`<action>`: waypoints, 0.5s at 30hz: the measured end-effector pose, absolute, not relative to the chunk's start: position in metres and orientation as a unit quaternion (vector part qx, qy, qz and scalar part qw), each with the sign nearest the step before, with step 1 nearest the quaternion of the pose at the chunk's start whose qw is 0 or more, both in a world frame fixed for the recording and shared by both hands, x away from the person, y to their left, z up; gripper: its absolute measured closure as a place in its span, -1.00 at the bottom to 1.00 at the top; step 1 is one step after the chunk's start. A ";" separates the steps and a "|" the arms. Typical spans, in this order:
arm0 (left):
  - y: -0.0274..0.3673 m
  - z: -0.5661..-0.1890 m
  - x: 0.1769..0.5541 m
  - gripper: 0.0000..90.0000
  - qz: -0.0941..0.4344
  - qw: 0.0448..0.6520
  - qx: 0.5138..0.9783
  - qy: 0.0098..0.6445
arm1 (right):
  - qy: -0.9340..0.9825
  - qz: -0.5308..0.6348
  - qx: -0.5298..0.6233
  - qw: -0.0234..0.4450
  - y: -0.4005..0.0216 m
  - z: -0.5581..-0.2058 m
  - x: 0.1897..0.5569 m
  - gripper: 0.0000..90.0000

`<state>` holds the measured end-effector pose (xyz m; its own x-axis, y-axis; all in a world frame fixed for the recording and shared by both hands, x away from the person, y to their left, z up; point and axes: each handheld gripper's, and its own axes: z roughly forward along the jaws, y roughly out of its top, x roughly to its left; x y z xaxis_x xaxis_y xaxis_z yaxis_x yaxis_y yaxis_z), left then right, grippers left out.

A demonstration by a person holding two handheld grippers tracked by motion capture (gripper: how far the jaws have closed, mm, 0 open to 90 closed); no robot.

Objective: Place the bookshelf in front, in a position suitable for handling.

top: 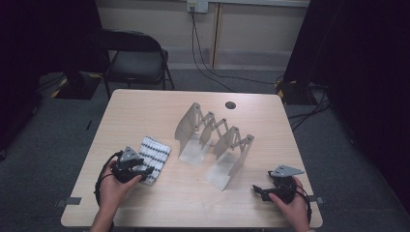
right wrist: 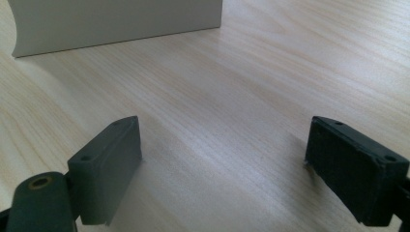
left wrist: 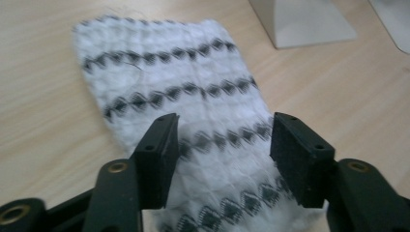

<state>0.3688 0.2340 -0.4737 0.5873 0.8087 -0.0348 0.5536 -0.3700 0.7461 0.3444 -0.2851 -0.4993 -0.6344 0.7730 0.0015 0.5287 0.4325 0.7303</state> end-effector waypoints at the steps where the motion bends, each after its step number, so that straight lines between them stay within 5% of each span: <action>1: 0.234 -0.473 0.369 -0.15 0.179 0.371 0.803 0.431 | 0.829 0.360 0.392 0.170 -0.285 -0.499 0.344 -0.73; 5: 0.237 -0.478 0.371 -0.38 0.195 0.352 0.798 0.449 | 0.829 0.360 0.392 0.170 -0.285 -0.499 0.344 -0.73; 15: 0.229 -0.491 0.374 -0.37 0.174 0.336 0.802 0.462 | 0.830 0.360 0.392 0.170 -0.285 -0.499 0.344 -0.73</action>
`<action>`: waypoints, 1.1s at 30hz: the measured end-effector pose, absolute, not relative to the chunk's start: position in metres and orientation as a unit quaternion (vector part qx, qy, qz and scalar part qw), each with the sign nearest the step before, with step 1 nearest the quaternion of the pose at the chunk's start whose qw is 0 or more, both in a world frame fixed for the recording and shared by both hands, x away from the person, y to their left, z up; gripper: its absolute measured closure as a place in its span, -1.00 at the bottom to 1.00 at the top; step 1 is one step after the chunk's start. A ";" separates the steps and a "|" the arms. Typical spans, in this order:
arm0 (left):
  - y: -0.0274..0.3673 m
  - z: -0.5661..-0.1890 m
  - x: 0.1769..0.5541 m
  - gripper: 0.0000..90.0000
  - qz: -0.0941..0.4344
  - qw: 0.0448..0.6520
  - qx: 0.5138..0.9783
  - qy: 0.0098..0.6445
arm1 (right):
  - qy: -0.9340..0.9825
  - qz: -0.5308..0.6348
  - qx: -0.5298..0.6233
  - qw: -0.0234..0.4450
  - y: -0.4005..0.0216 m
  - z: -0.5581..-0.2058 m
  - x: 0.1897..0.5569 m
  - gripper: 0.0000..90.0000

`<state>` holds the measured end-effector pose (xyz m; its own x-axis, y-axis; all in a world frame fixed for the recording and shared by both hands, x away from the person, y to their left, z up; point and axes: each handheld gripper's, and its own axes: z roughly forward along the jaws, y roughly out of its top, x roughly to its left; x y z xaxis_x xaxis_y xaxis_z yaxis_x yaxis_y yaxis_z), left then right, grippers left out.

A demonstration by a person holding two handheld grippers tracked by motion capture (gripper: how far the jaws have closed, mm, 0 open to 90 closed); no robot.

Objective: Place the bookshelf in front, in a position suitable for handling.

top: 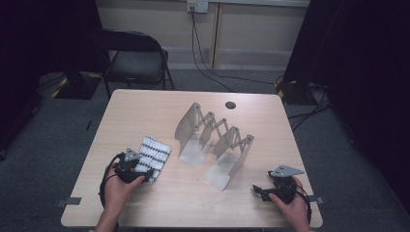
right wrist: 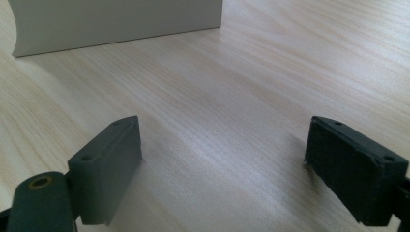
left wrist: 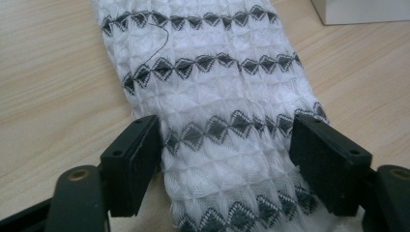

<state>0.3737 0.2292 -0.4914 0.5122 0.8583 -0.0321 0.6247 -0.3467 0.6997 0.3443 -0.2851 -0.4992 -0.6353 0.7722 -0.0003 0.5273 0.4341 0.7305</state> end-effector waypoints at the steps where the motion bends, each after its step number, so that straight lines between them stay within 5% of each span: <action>1: 0.229 -0.491 0.374 -0.33 0.173 0.337 0.803 0.460 | 0.830 0.360 0.392 0.170 -0.285 -0.499 0.344 -0.73; 2: 0.229 -0.490 0.374 -0.10 0.170 0.338 0.806 0.455 | 0.829 0.360 0.392 0.170 -0.285 -0.499 0.344 -0.73; 10: 0.224 -0.487 0.376 0.60 0.144 0.348 0.803 0.462 | 0.829 0.360 0.392 0.170 -0.285 -0.499 0.344 -0.73; 19: 0.218 -0.467 0.383 0.67 0.137 0.361 0.800 0.460 | 0.829 0.360 0.392 0.170 -0.285 -0.499 0.344 -0.73; 33: 0.194 -0.383 0.405 0.67 0.158 0.411 0.790 0.426 | 0.829 0.360 0.392 0.170 -0.285 -0.499 0.344 -0.73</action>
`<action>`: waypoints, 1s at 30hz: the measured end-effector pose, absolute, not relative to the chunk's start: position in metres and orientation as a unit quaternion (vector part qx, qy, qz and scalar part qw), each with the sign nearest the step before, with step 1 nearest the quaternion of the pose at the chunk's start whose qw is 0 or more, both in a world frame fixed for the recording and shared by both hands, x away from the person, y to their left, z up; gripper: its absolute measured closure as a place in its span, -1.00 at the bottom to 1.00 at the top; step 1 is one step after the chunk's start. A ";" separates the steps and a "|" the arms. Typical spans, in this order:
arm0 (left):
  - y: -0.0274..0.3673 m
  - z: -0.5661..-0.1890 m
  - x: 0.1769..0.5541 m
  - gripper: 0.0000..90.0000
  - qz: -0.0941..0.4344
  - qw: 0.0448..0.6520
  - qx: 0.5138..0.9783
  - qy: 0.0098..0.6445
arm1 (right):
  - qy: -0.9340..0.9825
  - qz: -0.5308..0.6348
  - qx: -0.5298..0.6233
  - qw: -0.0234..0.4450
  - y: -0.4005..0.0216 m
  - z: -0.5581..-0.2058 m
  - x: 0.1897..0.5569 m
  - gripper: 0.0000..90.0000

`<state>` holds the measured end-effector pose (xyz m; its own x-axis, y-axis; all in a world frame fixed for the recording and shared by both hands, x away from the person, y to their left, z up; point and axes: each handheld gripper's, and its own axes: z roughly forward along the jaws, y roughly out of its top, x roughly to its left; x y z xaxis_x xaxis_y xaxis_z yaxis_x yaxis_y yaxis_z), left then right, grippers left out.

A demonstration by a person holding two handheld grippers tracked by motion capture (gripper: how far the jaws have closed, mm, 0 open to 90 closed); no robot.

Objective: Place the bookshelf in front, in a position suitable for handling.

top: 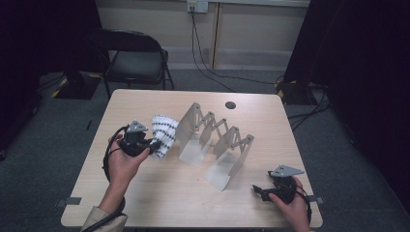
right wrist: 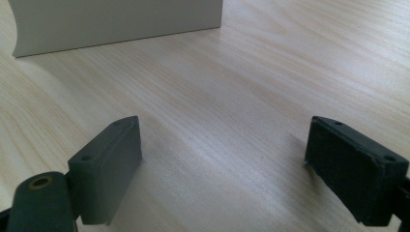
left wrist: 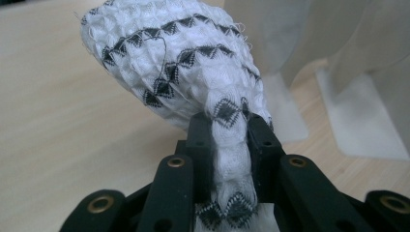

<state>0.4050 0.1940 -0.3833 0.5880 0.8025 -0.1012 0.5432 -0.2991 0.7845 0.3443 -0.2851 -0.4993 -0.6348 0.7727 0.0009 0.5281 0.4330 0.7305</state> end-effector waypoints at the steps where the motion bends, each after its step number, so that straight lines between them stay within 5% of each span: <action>1: 0.189 -0.372 0.408 0.67 0.164 0.418 0.791 0.415 | 0.829 0.360 0.392 0.170 -0.285 -0.499 0.344 -0.73; 8: 0.175 -0.364 0.416 0.67 0.165 0.419 0.797 0.403 | 0.830 0.360 0.392 0.170 -0.285 -0.499 0.344 -0.73; 30: 0.155 -0.464 0.425 0.66 0.112 0.371 0.840 0.380 | 0.830 0.360 0.392 0.170 -0.285 -0.499 0.344 -0.73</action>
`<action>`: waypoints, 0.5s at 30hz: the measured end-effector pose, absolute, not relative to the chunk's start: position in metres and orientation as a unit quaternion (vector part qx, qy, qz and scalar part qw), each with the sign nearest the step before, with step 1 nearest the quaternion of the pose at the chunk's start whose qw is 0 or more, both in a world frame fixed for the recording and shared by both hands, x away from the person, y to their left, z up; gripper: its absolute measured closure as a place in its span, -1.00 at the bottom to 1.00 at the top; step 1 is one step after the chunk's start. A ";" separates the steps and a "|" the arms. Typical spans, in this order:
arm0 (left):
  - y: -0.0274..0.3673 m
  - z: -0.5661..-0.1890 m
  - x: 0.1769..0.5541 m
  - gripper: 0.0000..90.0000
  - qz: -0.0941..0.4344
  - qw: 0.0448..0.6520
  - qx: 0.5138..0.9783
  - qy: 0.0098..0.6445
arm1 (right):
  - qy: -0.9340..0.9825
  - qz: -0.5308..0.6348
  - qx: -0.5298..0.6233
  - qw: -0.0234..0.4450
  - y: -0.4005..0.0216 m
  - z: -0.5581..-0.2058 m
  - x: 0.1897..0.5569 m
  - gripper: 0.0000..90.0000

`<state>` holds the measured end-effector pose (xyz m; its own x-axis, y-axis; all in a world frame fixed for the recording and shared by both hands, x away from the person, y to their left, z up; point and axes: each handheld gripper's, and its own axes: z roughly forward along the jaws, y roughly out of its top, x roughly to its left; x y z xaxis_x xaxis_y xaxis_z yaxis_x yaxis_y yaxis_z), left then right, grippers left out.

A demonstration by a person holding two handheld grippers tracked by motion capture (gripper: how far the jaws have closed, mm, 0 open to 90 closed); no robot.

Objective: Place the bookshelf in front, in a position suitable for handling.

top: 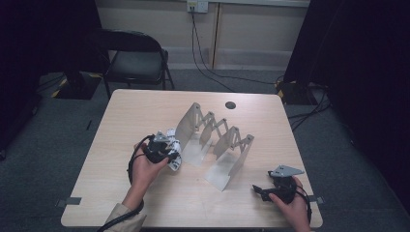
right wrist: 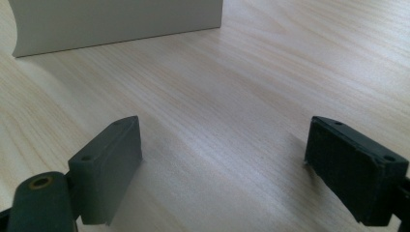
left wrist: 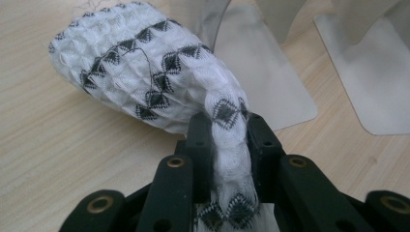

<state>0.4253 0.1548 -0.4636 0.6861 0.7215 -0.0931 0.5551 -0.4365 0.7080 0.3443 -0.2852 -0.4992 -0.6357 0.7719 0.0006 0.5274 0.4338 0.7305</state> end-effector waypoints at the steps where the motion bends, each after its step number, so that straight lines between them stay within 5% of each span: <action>1: 0.155 -0.467 0.425 0.66 0.111 0.366 0.842 0.381 | 0.829 0.360 0.392 0.170 -0.285 -0.499 0.344 -0.73; 9: 0.161 -0.476 0.423 0.62 0.112 0.349 0.846 0.388 | 0.829 0.360 0.392 0.170 -0.285 -0.499 0.344 -0.73; 15: 0.172 -0.479 0.424 0.24 0.145 0.329 0.834 0.419 | 0.829 0.360 0.392 0.170 -0.285 -0.499 0.344 -0.73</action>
<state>0.4244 0.1722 -0.4785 0.6065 0.7944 -0.0333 0.6033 -0.4325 0.6700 0.3443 -0.2851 -0.4993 -0.6351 0.7724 0.0005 0.5276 0.4334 0.7306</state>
